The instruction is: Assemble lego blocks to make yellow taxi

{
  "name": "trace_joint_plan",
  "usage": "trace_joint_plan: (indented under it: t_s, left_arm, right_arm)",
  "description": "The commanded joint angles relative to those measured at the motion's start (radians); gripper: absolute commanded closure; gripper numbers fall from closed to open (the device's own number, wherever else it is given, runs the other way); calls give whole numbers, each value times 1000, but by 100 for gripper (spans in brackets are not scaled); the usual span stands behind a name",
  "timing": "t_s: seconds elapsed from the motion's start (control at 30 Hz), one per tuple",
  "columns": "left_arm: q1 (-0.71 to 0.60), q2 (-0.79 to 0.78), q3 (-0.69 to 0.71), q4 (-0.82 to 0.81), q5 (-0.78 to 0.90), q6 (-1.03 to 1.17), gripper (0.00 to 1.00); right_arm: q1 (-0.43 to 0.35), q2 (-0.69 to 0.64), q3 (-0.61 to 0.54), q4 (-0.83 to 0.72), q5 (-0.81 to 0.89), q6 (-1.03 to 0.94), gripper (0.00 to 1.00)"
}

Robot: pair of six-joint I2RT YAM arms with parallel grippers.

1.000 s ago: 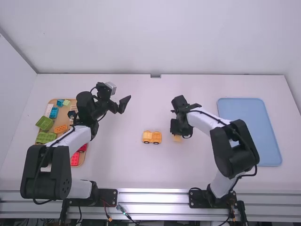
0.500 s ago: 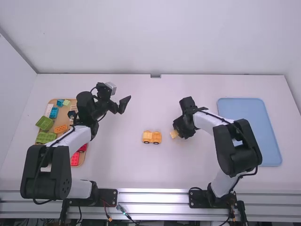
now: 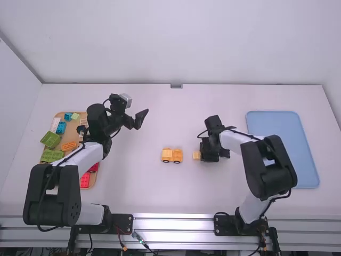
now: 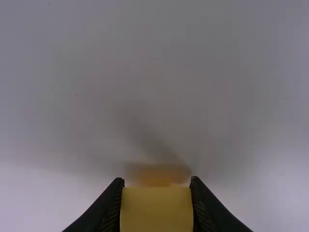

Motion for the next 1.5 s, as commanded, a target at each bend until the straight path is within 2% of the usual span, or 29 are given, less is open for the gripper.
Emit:
trace_joint_plan:
  t_s: [0.0,0.03,0.07,0.13,0.17,0.2,0.47,0.63,0.77,0.8,0.87,0.9,1.0,1.07,1.13,1.27,1.33,1.47]
  left_arm:
    - [4,7,-6,-1,7,0,1]
    - [4,7,-6,-2,7,0,1]
    - [3,7,-6,-4,7,0,1]
    - [3,7,-6,-5,7,0,1]
    - [3,7,-6,-8,7,0,1]
    - [4,7,-6,-9,7,0,1]
    - [3,7,-6,-20,7,0,1]
    - [3,7,-6,-22,4,1,1]
    - [4,7,-6,-22,5,1,1]
    - [3,7,-6,-22,4,1,1]
    - [3,7,-6,-22,5,1,1]
    - [3,7,-6,-22,4,0,1]
    - [4,7,-6,-22,7,6,1]
    - [3,7,-6,-14,3,8,1]
    - [3,7,-6,6,4,7,1]
    - [4,7,-6,30,5,8,1]
    - [-2,7,-6,29,4,6,1]
    - [-3,7,-6,-5,33,31,1]
  right_arm:
    - [0,11,-7,2,2,32,67]
    - [0,11,-6,5,3,32,61]
    - [0,11,-7,5,7,32,47]
    - [-1,11,-7,5,9,32,30]
    - [-2,11,-7,5,9,32,6]
    - [-2,11,-7,5,9,32,1]
    - [-20,11,1,5,7,-2,1]
    - [-70,8,91,-1,-153,-378,1]
    - [-105,8,225,-86,-329,-990,1]
    - [-108,8,236,-96,-343,-1056,1]
    - [-123,8,315,-172,-444,-1452,1]
    - [-126,8,335,-197,-452,-1548,1]
    - [-124,8,404,-318,-407,-2030,1]
    - [-123,8,412,-319,-364,-2226,1]
    - [-124,8,401,-236,-210,-2528,1]
    - [-126,8,383,-113,91,-2799,1]
    - [-125,8,378,-82,101,-2827,1]
    - [-106,8,376,-60,18,-2810,1]
